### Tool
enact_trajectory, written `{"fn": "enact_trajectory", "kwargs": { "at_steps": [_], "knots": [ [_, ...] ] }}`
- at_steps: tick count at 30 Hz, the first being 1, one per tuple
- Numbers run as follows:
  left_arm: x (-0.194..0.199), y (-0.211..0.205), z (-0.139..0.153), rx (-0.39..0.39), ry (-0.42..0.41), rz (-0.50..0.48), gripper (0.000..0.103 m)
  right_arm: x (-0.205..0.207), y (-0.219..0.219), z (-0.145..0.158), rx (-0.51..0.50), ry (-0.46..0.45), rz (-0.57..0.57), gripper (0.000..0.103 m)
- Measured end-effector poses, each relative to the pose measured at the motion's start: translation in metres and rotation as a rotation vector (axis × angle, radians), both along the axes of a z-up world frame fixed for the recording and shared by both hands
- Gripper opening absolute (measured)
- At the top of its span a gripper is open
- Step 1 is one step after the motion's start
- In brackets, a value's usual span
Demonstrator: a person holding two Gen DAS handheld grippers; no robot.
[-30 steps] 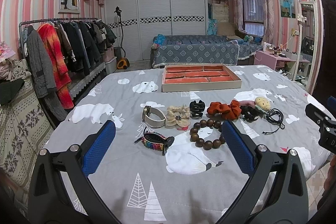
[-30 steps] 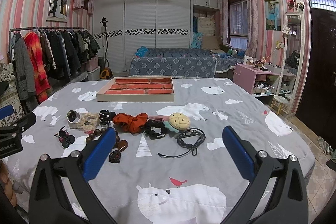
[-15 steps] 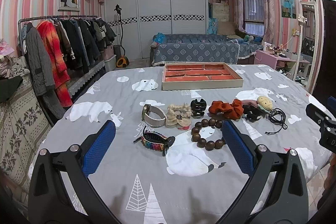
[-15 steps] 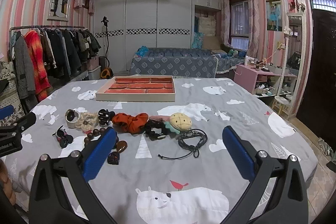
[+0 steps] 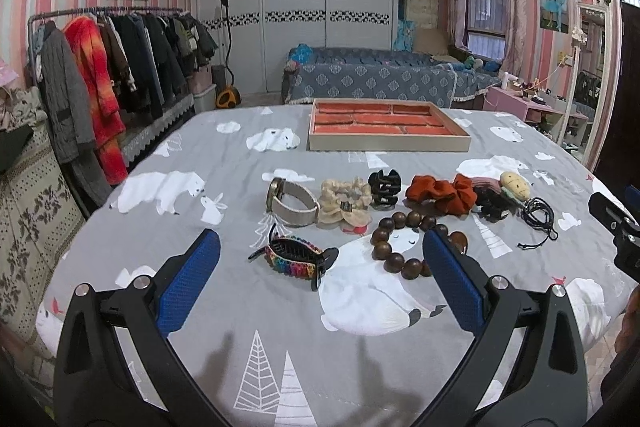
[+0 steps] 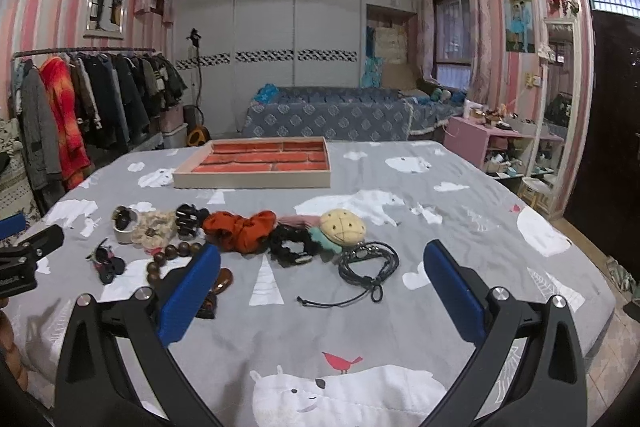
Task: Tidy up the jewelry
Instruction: 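Grasp the rainbow-beaded claw clip with left tool while right tool grasps the tasseled pendant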
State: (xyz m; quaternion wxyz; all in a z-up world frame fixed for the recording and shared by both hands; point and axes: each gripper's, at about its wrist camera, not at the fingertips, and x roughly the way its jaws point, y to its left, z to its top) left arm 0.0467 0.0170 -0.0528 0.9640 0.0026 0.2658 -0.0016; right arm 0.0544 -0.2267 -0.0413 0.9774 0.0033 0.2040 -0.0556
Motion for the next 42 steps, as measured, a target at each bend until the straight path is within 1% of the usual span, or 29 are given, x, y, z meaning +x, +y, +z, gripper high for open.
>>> {"fn": "enact_trajectory", "kwargs": {
  "at_steps": [7,14,17,22,25,29,31,35,39,42],
  "knots": [
    [0.020,0.008,-0.021,-0.037,0.085,-0.039,0.098,0.018,0.009,-0.017,-0.018,0.051,0.004,0.099],
    [0.040,0.011,-0.039,-0.011,0.147,-0.034,0.098,0.031,0.019,-0.030,-0.017,0.076,0.008,0.099],
    [0.047,0.013,-0.045,-0.009,0.167,-0.039,0.098,0.038,0.023,-0.036,-0.023,0.102,0.002,0.099],
    [0.060,0.022,-0.053,-0.037,0.204,-0.034,0.098,0.046,0.025,-0.043,-0.014,0.135,-0.026,0.099],
    [0.065,0.024,-0.058,-0.046,0.218,-0.035,0.098,0.052,0.033,-0.047,-0.030,0.165,-0.007,0.099],
    [0.072,0.025,-0.062,-0.041,0.234,-0.044,0.098,0.062,0.041,-0.054,-0.015,0.222,0.037,0.099],
    [0.075,0.027,-0.065,-0.041,0.243,-0.046,0.098,0.066,0.046,-0.058,-0.020,0.249,0.040,0.099],
    [0.083,0.032,-0.071,-0.058,0.273,-0.051,0.098,0.070,0.055,-0.064,-0.003,0.277,0.052,0.099],
    [0.093,0.038,-0.078,-0.068,0.310,-0.039,0.098,0.073,0.067,-0.070,-0.034,0.299,0.045,0.099],
    [0.099,0.040,-0.081,-0.083,0.329,-0.038,0.098,0.076,0.071,-0.074,-0.011,0.324,0.060,0.098]
  ]
}}
